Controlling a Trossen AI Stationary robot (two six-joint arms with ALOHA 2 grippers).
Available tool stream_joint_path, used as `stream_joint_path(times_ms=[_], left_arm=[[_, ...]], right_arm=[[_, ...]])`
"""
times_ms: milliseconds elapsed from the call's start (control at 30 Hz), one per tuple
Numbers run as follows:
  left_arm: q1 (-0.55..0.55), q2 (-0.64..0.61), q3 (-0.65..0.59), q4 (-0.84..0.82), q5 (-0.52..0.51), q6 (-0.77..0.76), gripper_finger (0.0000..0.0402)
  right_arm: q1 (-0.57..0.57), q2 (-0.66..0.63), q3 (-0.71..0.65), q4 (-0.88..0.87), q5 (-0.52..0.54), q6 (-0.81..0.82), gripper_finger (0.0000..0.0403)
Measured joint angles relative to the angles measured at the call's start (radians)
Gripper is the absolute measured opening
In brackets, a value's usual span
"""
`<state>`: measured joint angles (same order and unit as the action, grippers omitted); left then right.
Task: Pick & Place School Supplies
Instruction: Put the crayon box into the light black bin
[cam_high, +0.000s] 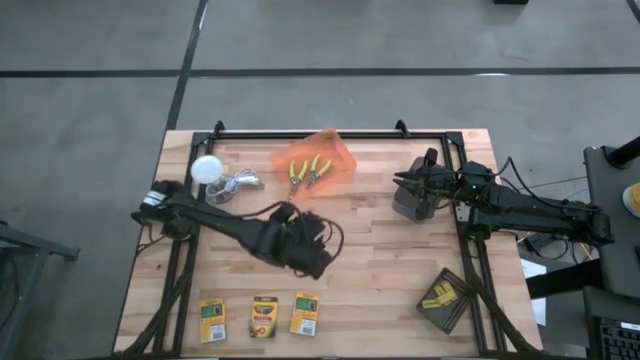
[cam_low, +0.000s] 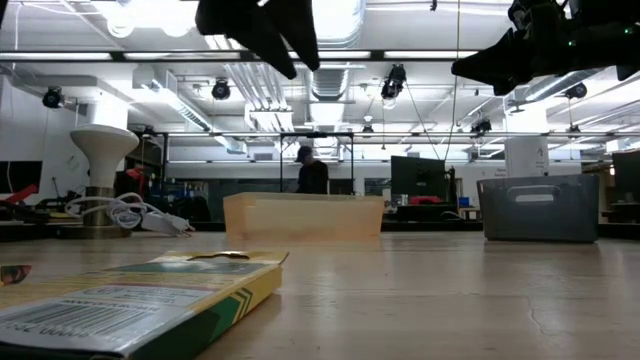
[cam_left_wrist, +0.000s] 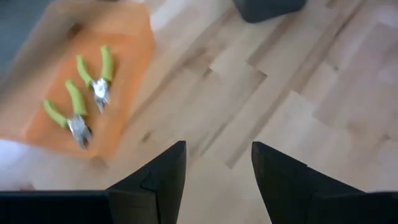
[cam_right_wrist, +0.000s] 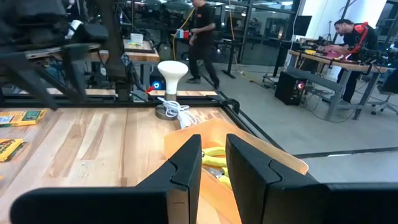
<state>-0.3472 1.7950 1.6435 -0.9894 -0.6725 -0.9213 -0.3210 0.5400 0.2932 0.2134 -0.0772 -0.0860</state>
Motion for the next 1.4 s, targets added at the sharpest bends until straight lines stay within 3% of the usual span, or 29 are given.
stream_joint_path(times_ms=[233,467,700,900,967,1133,1300,1400], left_arm=[[-0.021,0.001,-0.069,-0.207,0.011,-0.574,0.0188],[-0.021,0.001,-0.153,-0.211,0.04,-0.674,0.0188],[0.008,0.001,-0.24,-0.32,0.176,-1.017,0.0188],[0.026,0.0,-0.269,-0.357,0.149,-1.097,0.0188],[0.034,0.0,-0.276,-0.38,0.2,-1.233,0.0188],[0.04,0.0,-0.284,-0.399,0.469,-1.59,0.0188],[0.041,0.0,-0.315,-0.399,0.47,-1.608,0.0188],[0.037,0.0,-0.325,-0.398,0.379,-1.362,0.0188]], right_arm=[[0.0,0.0,0.0,0.0,0.0,0.0,0.0068],[0.0,0.0,0.0,0.0,0.0,0.0,0.0068],[0.0,0.0,0.0,0.0,0.0,0.0,0.0068],[0.0,0.0,0.0,0.0,0.0,0.0,0.0068],[0.0,0.0,0.0,0.0,0.0,0.0,0.0068],[0.0,0.0,0.0,0.0,0.0,0.0,0.0068],[0.0,0.0,0.0,0.0,0.0,0.0,0.0068],[0.0,0.0,0.0,0.0,0.0,0.0,0.0068]])
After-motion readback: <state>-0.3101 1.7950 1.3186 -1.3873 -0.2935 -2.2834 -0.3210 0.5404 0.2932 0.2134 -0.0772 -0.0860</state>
